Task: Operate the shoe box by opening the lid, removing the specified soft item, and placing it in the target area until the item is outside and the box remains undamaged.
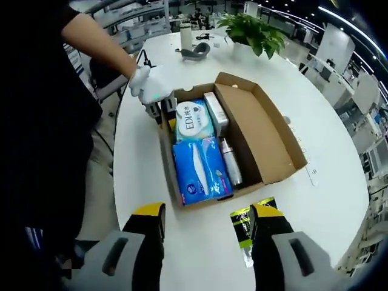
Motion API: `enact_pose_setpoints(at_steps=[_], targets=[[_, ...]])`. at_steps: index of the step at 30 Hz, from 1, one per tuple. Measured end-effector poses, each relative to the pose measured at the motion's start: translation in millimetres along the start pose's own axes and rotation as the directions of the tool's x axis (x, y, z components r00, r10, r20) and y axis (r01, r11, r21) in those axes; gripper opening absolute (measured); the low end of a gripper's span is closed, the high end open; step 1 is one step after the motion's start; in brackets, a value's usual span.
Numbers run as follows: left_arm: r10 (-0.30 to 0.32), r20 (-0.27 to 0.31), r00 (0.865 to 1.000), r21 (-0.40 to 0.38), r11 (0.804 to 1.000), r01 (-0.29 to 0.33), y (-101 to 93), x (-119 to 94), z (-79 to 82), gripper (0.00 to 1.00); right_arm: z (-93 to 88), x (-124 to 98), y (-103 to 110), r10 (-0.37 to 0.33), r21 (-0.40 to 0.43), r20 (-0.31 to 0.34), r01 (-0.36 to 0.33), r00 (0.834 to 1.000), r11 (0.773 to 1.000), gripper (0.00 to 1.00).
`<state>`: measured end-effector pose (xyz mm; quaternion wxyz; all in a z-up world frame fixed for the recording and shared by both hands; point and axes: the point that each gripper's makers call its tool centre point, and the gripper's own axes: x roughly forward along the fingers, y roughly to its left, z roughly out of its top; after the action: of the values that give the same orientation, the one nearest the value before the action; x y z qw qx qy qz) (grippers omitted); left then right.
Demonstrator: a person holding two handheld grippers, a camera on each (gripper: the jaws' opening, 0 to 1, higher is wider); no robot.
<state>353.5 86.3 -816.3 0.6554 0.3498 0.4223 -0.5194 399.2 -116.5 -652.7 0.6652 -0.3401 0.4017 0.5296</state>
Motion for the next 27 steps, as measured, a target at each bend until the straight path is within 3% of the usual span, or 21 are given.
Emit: enact_pose_setpoints(at_steps=[13, 20, 27], targets=[[-0.005, 0.001, 1.000, -0.001, 1.000, 0.005, -0.2, 1, -0.8, 0.01, 12.7, 4, 2, 0.024, -0.063, -0.015, -0.025, 1.000, 0.998, 0.55], [-0.004, 0.001, 1.000, -0.001, 1.000, 0.004, -0.3, 1, -0.5, 0.01, 17.8, 16, 0, 0.029, -0.082, -0.025, -0.031, 0.999, 0.996, 0.55], [0.000, 0.002, 1.000, 0.002, 1.000, 0.000, -0.4, 1, -0.1, 0.01, 34.1, 25, -3, 0.031, -0.094, -0.009, -0.031, 0.999, 0.995, 0.56]])
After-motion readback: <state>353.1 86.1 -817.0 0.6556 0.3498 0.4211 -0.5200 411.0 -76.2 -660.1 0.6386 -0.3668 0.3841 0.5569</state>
